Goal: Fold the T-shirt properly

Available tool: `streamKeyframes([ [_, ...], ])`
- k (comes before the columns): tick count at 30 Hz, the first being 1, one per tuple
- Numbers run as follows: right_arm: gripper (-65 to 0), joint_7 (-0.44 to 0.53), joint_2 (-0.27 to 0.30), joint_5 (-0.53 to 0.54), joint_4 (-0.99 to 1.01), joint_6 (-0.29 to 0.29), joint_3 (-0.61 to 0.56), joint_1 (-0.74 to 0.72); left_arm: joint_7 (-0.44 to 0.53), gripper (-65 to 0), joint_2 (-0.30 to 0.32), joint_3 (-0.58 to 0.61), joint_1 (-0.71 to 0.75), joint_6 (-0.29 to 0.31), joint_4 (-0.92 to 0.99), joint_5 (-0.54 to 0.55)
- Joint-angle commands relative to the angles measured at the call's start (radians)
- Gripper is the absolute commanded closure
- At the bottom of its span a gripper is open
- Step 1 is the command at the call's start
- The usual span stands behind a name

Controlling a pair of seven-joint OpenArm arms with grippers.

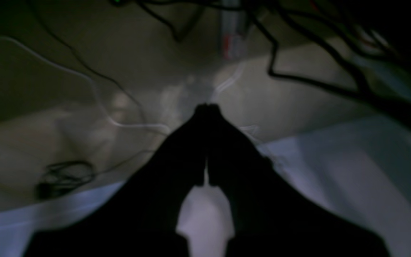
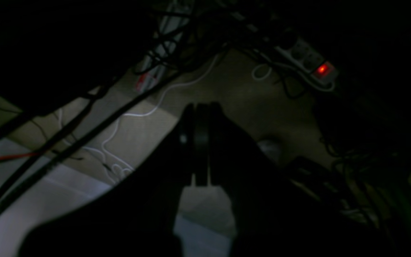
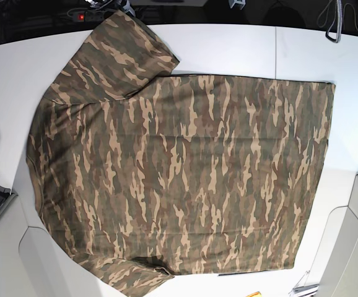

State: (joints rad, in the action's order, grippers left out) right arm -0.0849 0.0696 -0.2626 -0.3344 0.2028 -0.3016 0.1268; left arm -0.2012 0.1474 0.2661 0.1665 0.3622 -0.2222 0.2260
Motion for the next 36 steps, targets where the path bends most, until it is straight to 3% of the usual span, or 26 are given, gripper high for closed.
streamKeyframes([
  [1,0.0,-0.002,0.014,0.001,-0.013,0.016,-0.001,0.018,0.002,0.0,0.01,-0.003,0.02,0.023,-0.012,0.002],
  [6,0.0,-0.003,0.056,0.001,-0.112,0.064,-0.001,0.1,0.018,0.0,0.039,-0.003,0.113,0.035,-0.116,0.002],
  [16,0.0,-0.016,0.145,0.046,-0.359,0.064,-0.001,0.294,0.018,0.0,0.103,-0.003,0.325,0.035,-0.414,0.046],
  [19,0.0,-0.029,0.193,0.141,-0.436,0.076,-0.001,0.352,0.018,0.0,0.131,-0.003,0.386,0.047,-0.502,0.112],
  [23,0.0,-0.036,0.265,0.231,-0.564,0.142,-0.001,0.443,0.017,0.0,0.164,-0.017,0.461,0.1,-0.603,0.182],
  [28,0.0,-0.119,0.358,0.327,-0.776,0.201,-0.001,0.573,-0.014,0.0,0.189,-0.078,0.563,0.134,-0.725,0.252],
  [32,0.0,-0.196,0.441,0.407,-0.971,0.206,0.0,0.668,-0.085,0.0,0.191,-0.166,0.65,0.157,-0.864,0.293],
  [36,0.0,-0.247,0.509,0.413,-1.165,0.205,0.001,0.754,-0.118,0.0,0.191,-0.251,0.749,0.159,-1.026,0.317],
])
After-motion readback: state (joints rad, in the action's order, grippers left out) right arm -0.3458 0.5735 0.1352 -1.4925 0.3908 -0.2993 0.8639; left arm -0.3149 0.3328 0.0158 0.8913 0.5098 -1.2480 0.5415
